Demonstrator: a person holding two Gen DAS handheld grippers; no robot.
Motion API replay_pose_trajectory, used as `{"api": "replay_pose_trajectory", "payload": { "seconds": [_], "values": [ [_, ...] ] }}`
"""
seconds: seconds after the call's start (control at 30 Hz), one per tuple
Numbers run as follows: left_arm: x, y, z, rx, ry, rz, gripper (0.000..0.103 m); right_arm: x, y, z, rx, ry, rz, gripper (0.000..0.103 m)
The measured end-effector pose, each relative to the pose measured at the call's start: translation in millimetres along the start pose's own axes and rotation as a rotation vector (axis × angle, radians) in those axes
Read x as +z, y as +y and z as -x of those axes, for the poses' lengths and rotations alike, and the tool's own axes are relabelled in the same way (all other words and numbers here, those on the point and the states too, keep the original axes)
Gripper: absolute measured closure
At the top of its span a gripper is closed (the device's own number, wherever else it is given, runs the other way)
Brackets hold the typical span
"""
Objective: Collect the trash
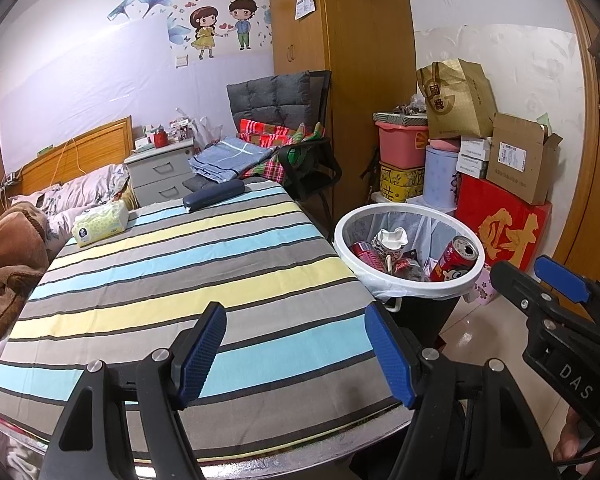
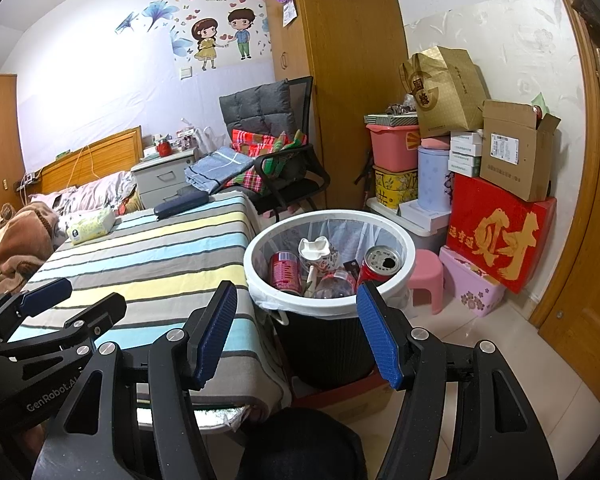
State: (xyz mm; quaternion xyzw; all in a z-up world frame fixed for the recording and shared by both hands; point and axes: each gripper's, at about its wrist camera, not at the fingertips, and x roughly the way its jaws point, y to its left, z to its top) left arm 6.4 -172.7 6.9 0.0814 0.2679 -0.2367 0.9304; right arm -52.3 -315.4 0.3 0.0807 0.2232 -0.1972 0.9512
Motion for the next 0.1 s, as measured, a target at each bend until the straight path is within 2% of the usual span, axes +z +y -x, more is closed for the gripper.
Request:
{"api": "replay_pose_trajectory", "payload": {
  "seconds": [0.1],
  "values": [
    [-0.3, 0.7, -0.7, -0.002, 0.001, 0.002, 0.031, 0.0, 0.0, 0.2, -0.001, 0.000, 0.000, 0.039]
  ]
}}
